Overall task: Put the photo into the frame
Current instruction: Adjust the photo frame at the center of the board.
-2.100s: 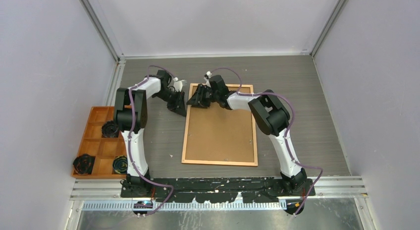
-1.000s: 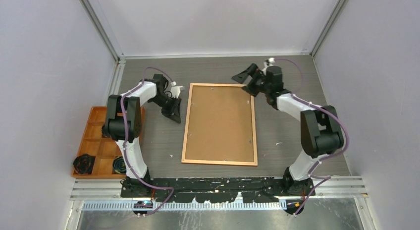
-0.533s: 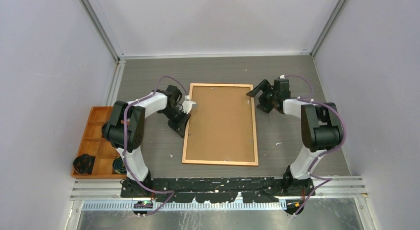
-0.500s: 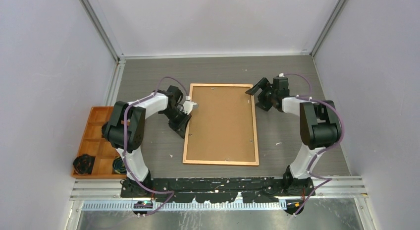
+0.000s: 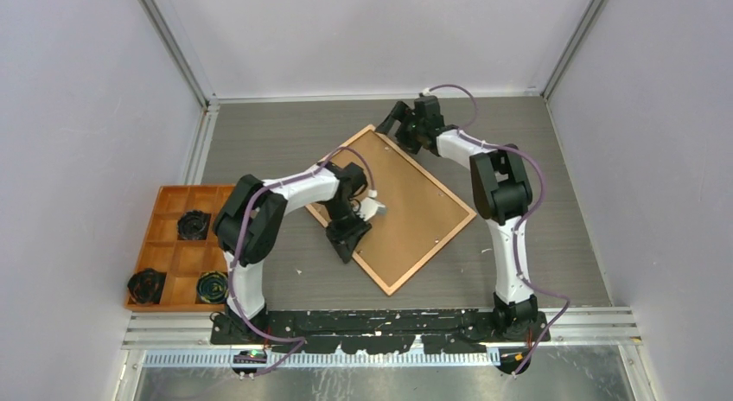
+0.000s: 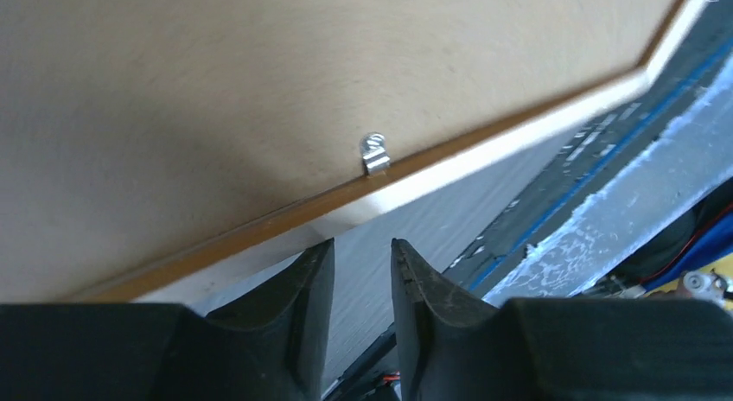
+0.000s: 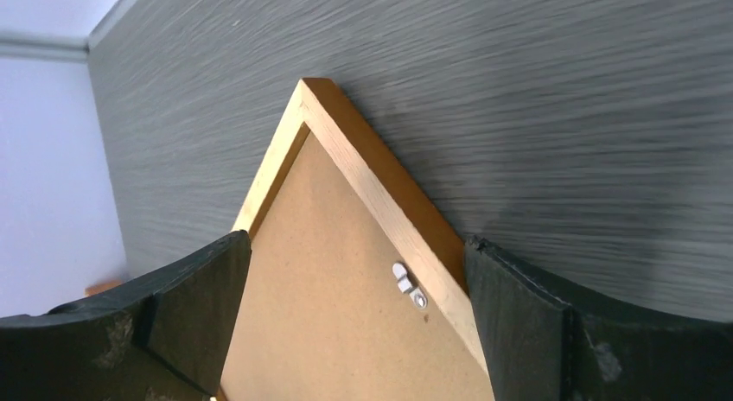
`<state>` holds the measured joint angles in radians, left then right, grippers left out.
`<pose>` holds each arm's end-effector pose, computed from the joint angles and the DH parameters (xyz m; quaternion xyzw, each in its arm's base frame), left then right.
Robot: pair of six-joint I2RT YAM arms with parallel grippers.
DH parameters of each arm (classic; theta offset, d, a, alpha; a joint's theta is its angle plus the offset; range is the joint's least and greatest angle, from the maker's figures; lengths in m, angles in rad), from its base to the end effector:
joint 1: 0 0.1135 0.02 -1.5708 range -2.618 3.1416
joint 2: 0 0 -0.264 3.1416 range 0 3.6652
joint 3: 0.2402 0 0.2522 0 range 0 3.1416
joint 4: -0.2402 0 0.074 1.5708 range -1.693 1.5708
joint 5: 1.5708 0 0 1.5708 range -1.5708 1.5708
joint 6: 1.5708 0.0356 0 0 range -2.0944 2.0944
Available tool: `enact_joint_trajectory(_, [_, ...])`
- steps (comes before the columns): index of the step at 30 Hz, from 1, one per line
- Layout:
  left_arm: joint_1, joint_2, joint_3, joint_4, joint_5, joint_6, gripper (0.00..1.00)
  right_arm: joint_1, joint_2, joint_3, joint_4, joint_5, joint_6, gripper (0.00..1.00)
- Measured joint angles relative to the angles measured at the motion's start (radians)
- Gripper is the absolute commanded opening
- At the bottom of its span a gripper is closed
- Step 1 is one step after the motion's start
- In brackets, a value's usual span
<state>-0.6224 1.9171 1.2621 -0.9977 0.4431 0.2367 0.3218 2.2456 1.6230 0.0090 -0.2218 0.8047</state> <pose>0.2606 -0.2058 0.1544 -0.3978 -0.8899 0.2078 0.0813 0.4793 0.1680 0.1629 0.1615 0.8688 0.3274 0.3346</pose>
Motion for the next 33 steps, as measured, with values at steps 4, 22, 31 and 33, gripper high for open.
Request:
enact_joint_trajectory(4, [-0.090,0.018,0.068,-0.027,0.093,-0.008,0.58,0.039,0.038,0.095,-0.066,-0.021,-0.013,1.00])
enact_joint_trajectory(22, [0.407,-0.022,0.486,-0.093,0.039,0.123,0.42,-0.166,-0.785,-0.479,-0.349,0.222,-0.029,1.00])
enact_joint_trajectory(31, [0.599,0.181,0.573,0.051,-0.175,0.001,0.38,-0.191,-1.231,-0.878,-0.545,0.224,0.031,1.00])
enact_joint_trajectory(33, [0.584,0.204,0.543,0.067,-0.180,-0.006,0.38,-0.192,-1.287,-0.930,-0.578,0.211,0.046,1.00])
